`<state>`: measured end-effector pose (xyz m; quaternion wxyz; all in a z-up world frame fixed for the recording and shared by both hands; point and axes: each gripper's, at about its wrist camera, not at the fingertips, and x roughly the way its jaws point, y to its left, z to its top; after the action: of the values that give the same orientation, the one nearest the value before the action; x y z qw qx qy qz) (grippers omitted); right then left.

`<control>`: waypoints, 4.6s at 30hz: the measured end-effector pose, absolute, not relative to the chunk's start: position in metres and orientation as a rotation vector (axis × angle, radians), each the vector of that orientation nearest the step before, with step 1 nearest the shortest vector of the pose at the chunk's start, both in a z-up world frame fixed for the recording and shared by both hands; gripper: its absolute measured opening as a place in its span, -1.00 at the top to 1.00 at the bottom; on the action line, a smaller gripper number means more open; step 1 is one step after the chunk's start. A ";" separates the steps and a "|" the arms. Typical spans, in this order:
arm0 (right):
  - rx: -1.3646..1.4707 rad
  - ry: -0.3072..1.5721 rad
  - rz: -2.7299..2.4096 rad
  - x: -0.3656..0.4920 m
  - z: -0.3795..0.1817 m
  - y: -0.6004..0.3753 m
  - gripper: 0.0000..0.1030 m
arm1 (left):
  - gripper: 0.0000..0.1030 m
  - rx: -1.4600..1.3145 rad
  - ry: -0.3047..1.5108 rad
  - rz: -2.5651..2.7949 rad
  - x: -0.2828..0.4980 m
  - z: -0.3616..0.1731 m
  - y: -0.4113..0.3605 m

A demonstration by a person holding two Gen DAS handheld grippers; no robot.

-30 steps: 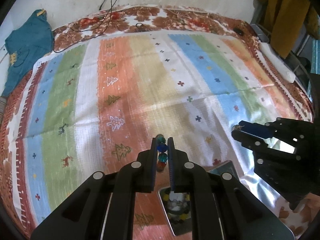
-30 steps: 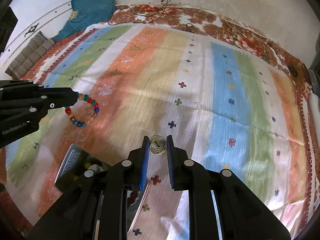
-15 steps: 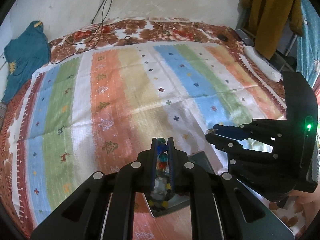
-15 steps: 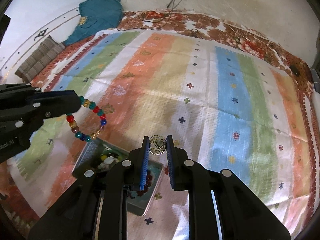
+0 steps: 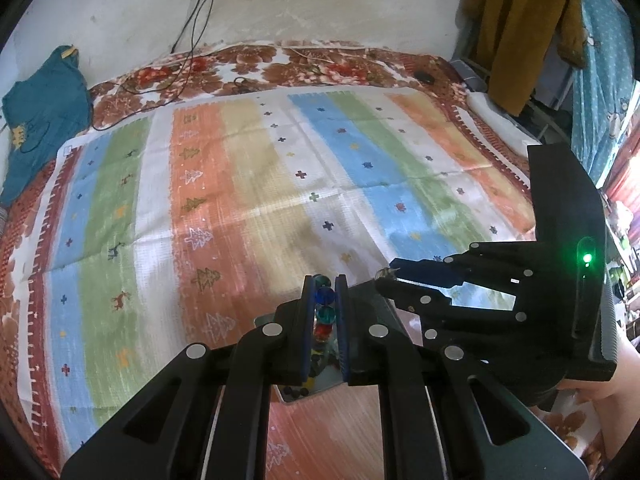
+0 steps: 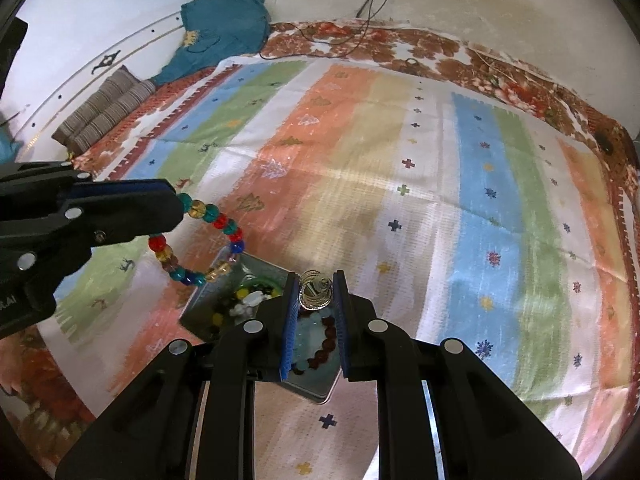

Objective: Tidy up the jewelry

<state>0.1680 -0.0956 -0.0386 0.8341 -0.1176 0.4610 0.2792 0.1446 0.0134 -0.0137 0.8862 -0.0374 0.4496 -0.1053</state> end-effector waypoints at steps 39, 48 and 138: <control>-0.163 0.808 0.507 0.082 0.000 -0.154 -0.57 | -0.57 -0.055 0.853 -0.142 0.054 -0.004 0.017; -0.173 0.806 0.532 0.061 -0.003 -0.159 -0.79 | -0.81 -0.049 0.839 -0.105 0.029 -0.009 0.019; -0.159 0.642 0.514 0.018 0.014 -0.171 -0.90 | -0.89 -0.014 0.677 -0.032 -0.017 0.006 0.003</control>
<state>0.0178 -0.1712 0.0136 0.9135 -0.0774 0.3118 0.2496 -0.0168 0.0032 0.0061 0.9431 -0.0069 0.3322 -0.0155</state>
